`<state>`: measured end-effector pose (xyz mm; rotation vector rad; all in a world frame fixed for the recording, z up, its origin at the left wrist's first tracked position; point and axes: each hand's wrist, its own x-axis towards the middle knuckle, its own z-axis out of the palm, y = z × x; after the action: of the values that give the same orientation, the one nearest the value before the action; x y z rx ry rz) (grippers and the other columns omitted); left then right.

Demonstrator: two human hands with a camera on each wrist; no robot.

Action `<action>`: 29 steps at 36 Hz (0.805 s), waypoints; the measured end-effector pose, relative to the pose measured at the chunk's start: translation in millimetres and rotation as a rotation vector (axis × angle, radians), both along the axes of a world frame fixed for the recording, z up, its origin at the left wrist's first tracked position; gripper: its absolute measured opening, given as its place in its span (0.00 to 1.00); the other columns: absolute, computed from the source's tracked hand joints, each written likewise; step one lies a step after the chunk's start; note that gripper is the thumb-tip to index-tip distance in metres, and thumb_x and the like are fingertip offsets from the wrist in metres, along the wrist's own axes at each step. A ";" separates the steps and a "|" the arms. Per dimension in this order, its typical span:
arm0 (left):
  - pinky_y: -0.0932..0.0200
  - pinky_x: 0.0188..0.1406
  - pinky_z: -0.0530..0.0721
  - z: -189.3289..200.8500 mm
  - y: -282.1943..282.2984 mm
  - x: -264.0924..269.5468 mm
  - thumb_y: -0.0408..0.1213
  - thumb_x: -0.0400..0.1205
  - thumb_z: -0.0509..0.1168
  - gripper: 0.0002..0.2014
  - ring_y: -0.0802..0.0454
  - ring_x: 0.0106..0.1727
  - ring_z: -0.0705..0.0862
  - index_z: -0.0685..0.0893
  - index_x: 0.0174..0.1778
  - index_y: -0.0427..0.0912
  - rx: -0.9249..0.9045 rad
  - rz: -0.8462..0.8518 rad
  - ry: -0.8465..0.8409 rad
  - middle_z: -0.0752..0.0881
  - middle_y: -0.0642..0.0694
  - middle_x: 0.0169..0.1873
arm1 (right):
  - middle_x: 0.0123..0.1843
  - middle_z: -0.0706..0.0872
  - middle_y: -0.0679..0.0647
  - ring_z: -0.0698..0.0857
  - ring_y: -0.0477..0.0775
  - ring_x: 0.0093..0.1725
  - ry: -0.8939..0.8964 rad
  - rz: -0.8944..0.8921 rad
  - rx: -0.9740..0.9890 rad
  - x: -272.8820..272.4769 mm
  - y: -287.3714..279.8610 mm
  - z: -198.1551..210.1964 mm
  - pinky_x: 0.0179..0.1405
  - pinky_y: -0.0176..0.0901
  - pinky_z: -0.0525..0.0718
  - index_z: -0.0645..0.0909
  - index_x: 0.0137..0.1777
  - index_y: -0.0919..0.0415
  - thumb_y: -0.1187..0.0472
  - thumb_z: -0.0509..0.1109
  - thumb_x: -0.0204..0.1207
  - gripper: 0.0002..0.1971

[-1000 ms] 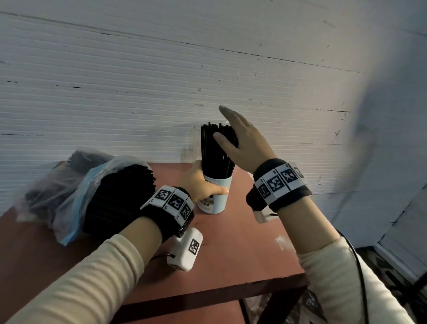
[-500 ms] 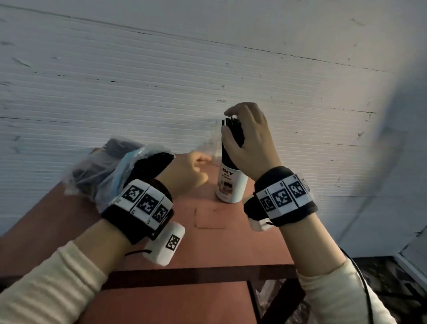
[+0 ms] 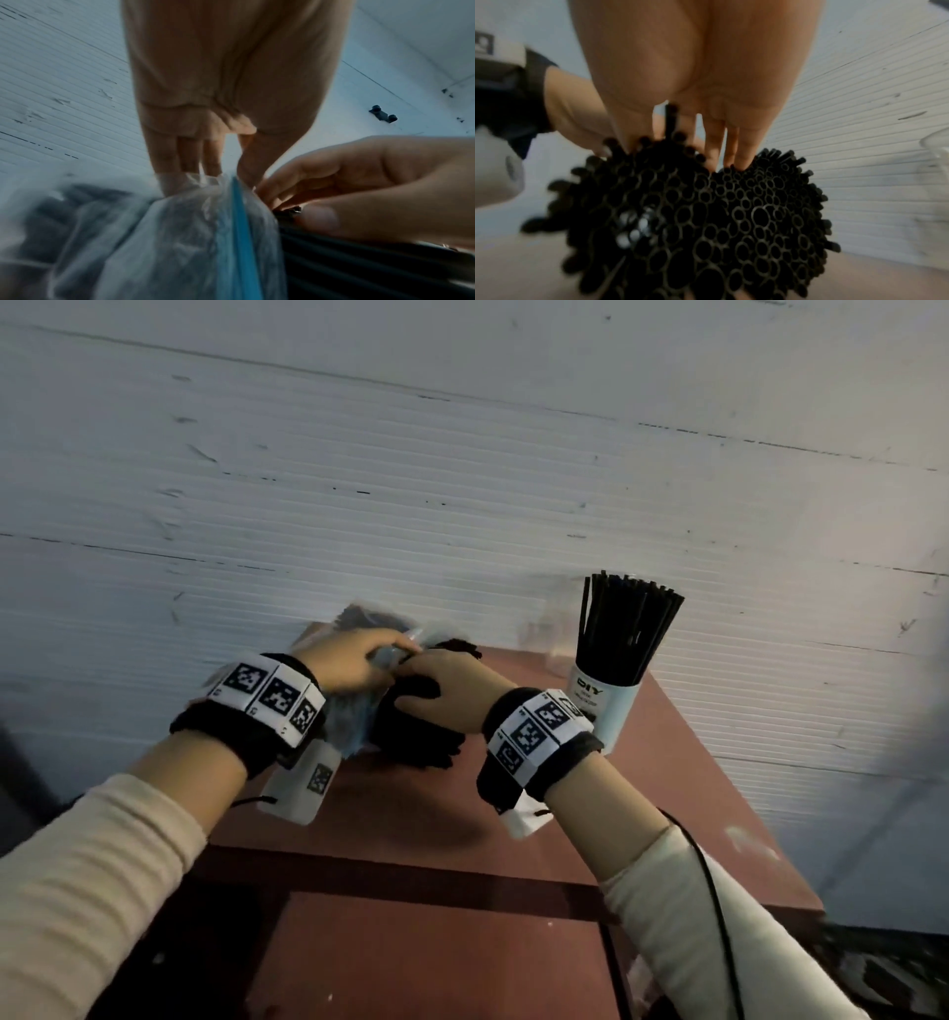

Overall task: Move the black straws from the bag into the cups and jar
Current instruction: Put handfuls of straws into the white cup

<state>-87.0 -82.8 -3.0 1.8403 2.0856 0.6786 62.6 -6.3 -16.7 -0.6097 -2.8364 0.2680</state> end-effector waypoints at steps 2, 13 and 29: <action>0.56 0.62 0.79 -4.8 0.3 -4.2 0.29 0.81 0.65 0.22 0.48 0.58 0.83 0.81 0.66 0.59 0.007 0.023 0.022 0.81 0.52 0.59 | 0.69 0.79 0.62 0.77 0.62 0.68 -0.032 -0.020 0.015 -8.6 1.6 -6.8 0.68 0.47 0.73 0.77 0.72 0.60 0.50 0.69 0.79 0.24; 0.62 0.63 0.77 -0.6 8.0 -22.1 0.24 0.79 0.62 0.23 0.52 0.67 0.81 0.88 0.58 0.58 0.258 0.118 -0.086 0.86 0.50 0.64 | 0.71 0.74 0.60 0.76 0.63 0.68 -0.045 -0.026 0.061 -21.9 6.7 -6.6 0.67 0.54 0.75 0.68 0.78 0.49 0.58 0.65 0.80 0.26; 0.65 0.67 0.74 1.3 12.8 -25.3 0.18 0.78 0.58 0.28 0.55 0.71 0.78 0.87 0.63 0.52 0.246 0.081 -0.169 0.83 0.52 0.68 | 0.65 0.79 0.57 0.78 0.60 0.64 -0.042 -0.081 0.083 -21.9 3.8 4.8 0.57 0.45 0.74 0.81 0.66 0.50 0.63 0.64 0.78 0.18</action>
<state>-112.3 -70.0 -1.8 1.7539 2.0515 1.1147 40.7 -2.5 -11.9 -0.7191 -2.8374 0.1245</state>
